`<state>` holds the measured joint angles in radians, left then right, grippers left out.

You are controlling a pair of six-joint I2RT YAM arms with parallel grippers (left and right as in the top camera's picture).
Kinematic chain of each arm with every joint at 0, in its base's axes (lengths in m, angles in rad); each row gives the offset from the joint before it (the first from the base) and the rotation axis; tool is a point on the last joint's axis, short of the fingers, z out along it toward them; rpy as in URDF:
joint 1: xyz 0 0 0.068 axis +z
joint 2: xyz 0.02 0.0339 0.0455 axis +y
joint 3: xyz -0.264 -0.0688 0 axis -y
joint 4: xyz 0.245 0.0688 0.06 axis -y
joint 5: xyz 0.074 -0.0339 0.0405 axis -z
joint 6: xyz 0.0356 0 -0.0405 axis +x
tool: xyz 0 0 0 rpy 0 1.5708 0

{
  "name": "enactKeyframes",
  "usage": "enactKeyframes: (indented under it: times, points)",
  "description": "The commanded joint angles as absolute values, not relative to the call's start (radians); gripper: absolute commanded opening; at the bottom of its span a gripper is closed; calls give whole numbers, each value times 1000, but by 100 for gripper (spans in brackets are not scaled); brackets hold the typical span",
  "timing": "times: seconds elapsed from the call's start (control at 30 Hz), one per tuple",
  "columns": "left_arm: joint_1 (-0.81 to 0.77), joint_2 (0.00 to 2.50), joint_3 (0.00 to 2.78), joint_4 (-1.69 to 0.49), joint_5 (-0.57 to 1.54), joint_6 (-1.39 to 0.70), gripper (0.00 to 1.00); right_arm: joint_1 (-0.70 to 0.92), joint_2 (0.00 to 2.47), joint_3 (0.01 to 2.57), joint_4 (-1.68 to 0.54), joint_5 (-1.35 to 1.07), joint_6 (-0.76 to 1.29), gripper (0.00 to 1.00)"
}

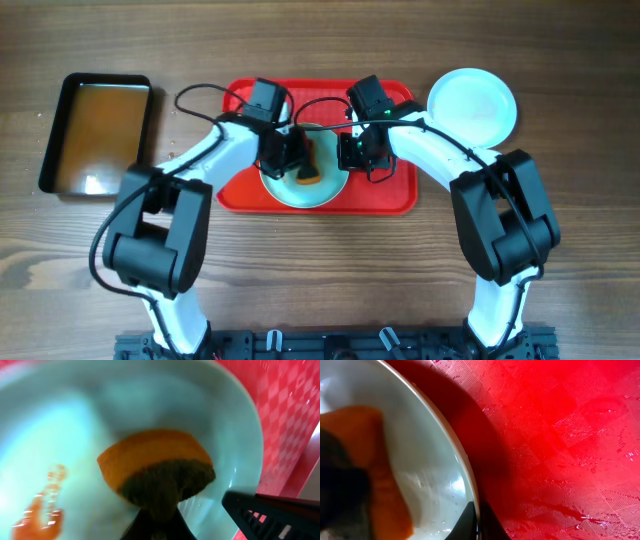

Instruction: Clean dirty plates on tray and stack at the side

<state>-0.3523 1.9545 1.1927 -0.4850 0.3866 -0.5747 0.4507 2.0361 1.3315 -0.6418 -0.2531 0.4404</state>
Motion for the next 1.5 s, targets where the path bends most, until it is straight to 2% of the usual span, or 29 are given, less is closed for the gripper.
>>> enactKeyframes:
  times: [0.0,0.2,0.27,0.33,0.4,0.5,0.6,0.7,0.83,0.97,1.07,1.2,1.27,1.37,1.47]
  points:
    - [-382,2007,1195,-523,212,-584,4,451,2075,1333,-649,-191,426,4]
    - [-384,1997,1195,-712,-499,-580,4,451,2075,1333,-651,-187,425,4]
    - [-384,1962,1198,-728,-677,-580,4,451,2075,1333,-651,-187,426,4]
    - [-385,1908,1205,-727,-739,-580,4,451,2075,1333,-651,-187,426,4]
    - [-384,1820,1213,-717,-715,-585,4,451,2075,1333,-651,-187,426,4]
    - [-381,1701,1213,-664,-395,-585,4,451,2075,1333,-651,-187,426,4]
    - [-385,1718,1209,-623,-24,-593,4,451,2075,1333,-651,-187,426,4]
    - [-401,1785,1208,-614,102,-646,4,451,2075,1333,-650,-187,426,4]
    - [-417,1905,1208,-654,95,-633,4,451,2075,1333,-651,-187,426,4]
    - [-416,1906,1208,-713,-72,-572,4,451,2075,1333,-651,-187,426,4]
    - [-416,1906,1216,-724,-297,-527,4,451,2075,1333,-651,-187,425,4]
    - [-417,1899,1343,-888,-750,-527,4,451,2075,1333,-651,-186,426,4]
    - [-417,1888,1385,-903,-822,-528,4,451,2075,1333,-648,-187,419,4]
    - [-407,1802,1408,-870,-729,-601,4,451,2049,1369,-659,-188,391,4]
    - [-336,1736,1408,-846,-451,-635,4,451,1993,1454,-730,-148,328,4]
